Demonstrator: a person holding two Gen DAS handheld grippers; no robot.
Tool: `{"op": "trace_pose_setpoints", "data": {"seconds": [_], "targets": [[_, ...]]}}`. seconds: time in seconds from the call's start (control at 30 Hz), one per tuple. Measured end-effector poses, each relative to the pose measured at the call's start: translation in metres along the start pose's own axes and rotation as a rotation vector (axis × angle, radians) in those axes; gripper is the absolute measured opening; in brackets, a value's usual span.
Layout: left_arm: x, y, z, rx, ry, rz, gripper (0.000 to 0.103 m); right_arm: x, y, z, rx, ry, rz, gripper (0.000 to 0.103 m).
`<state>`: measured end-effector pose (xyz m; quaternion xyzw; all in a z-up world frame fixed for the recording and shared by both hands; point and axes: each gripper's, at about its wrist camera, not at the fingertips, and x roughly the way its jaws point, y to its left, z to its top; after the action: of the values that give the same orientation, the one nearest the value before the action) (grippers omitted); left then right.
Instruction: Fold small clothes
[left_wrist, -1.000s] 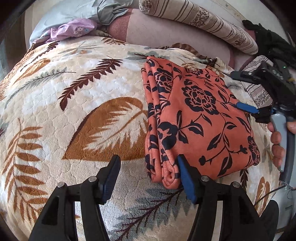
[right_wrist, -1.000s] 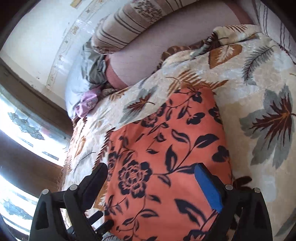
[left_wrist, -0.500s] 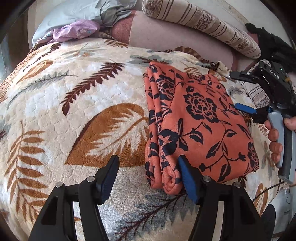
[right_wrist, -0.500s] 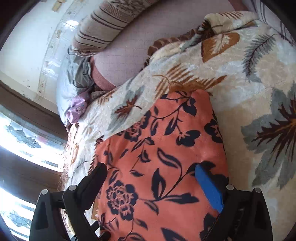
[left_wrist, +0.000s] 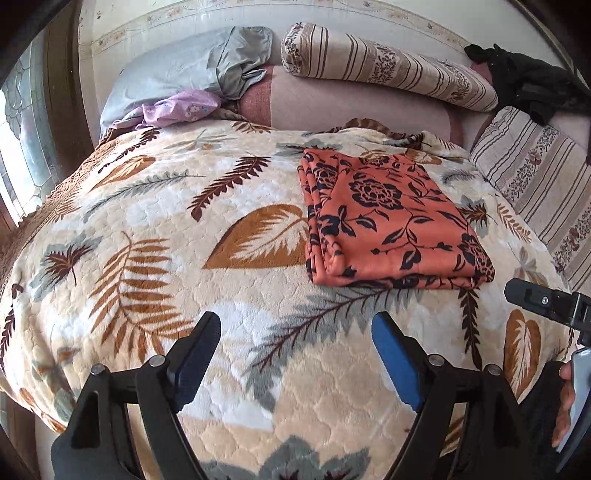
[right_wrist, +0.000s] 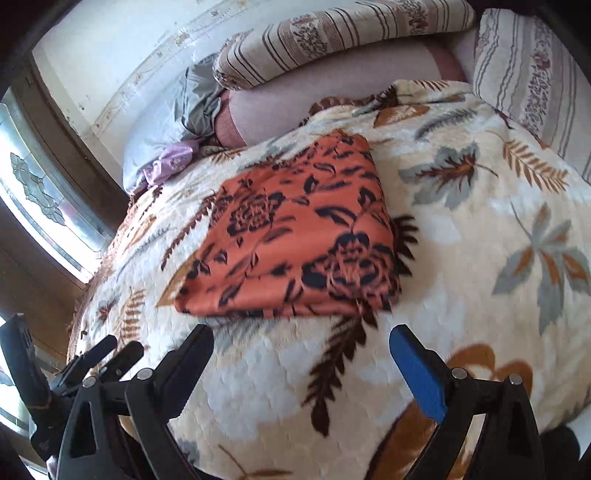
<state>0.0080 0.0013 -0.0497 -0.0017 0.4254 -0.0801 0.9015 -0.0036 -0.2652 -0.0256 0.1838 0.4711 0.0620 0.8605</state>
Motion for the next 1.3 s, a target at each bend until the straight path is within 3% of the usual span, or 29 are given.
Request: {"op": "trace_pose_setpoints", "data": {"seconds": [0.17,0.2,0.23,0.3,0.37,0.43,0.83,1.3], "targets": [[-0.007,-0.011,0.000,0.014,-0.007,0.015,0.086,-0.004,-0.006,0.009,-0.010,-0.057,-0.023,0.098],[-0.003,-0.014,0.001,0.022,0.015,0.037,0.086,0.005,-0.009,0.011,0.003,-0.001,-0.076,0.098],[-0.004,-0.017,0.002,0.026,0.034,0.052,0.086,0.008,-0.012,0.011,0.036,0.041,-0.071,0.098],[-0.015,-0.017,0.001,0.015,0.007,0.041,0.086,-0.008,-0.011,0.001,0.048,0.012,-0.003,0.098],[-0.025,-0.018,-0.001,-0.001,-0.036,0.039,0.088,-0.022,-0.004,-0.010,-0.007,-0.035,-0.040,0.098],[-0.023,-0.020,-0.002,0.005,-0.010,0.065,0.088,-0.026,-0.002,-0.019,-0.017,-0.039,-0.068,0.098],[-0.038,-0.041,0.004,0.040,-0.021,0.156,0.088,-0.046,0.003,-0.034,-0.035,-0.094,-0.074,0.098],[-0.047,-0.044,0.020,-0.019,-0.030,0.098,0.089,-0.047,0.009,-0.020,-0.116,-0.108,-0.164,0.098]]}}
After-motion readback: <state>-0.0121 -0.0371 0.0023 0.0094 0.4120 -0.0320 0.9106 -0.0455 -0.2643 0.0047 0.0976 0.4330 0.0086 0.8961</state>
